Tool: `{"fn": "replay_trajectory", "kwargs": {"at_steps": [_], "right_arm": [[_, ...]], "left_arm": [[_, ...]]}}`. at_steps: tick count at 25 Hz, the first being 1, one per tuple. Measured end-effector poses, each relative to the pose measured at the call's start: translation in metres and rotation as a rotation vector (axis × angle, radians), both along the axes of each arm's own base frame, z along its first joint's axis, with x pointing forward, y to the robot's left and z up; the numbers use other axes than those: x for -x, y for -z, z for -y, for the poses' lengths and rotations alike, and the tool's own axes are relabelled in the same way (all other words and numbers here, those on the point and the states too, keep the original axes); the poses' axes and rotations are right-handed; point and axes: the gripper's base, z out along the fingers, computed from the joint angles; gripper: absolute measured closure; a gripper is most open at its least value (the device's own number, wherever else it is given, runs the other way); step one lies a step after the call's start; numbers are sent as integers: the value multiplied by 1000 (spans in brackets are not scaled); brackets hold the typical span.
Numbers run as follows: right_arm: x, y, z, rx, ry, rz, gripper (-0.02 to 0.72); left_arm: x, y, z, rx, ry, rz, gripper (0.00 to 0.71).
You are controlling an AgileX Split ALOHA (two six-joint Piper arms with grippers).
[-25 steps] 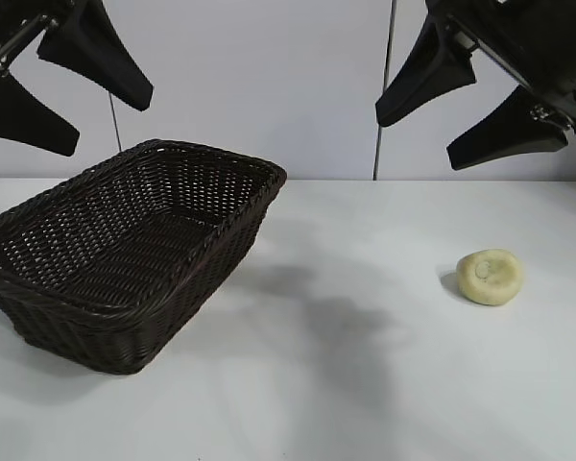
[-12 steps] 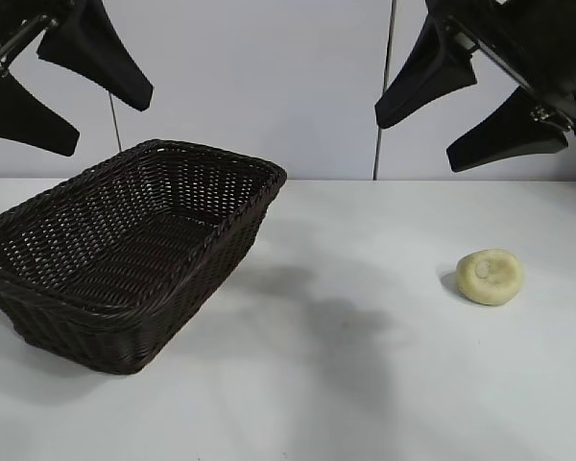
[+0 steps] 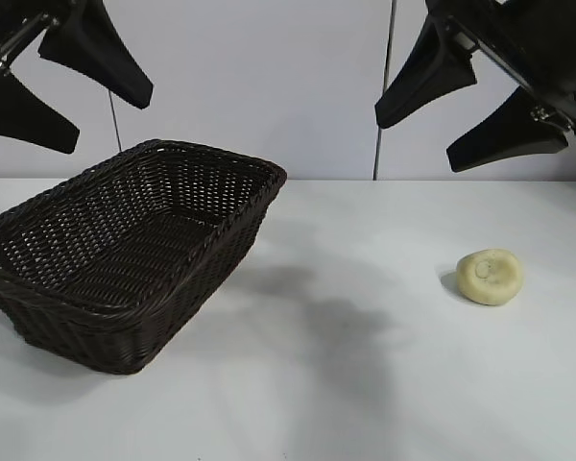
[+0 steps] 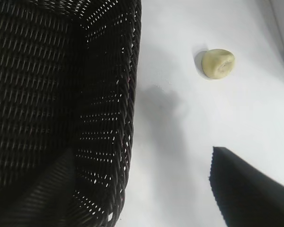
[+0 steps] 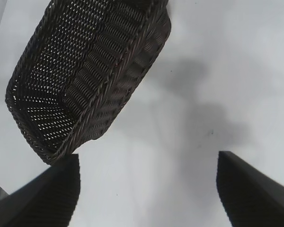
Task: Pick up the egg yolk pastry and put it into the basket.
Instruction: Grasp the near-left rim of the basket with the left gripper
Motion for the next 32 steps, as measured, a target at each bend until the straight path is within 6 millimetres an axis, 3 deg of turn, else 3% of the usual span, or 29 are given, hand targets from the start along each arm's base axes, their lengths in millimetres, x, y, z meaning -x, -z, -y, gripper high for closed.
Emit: {"fn": "replay_trajectory", "kwargs": {"at_steps": [8,17,21,28,32], "right_arm": [[0,0,0,0,0,0,136],[0,0,0,0,0,0,136],[0,0,0,1,0,0,136],[0,0,0,2,-3,-3,136],[1,1,0,8,-9,-6,136]], "left_arm": [[2,-1,-2,127,-271,-251,139],[12,5,-22,-19,-598,-528,139],[12,7,-23,-33,-732,-543,139],[19,8,-1,-77,-856,-482,139],[17,9,-3,-85,-892,-454,139]]}}
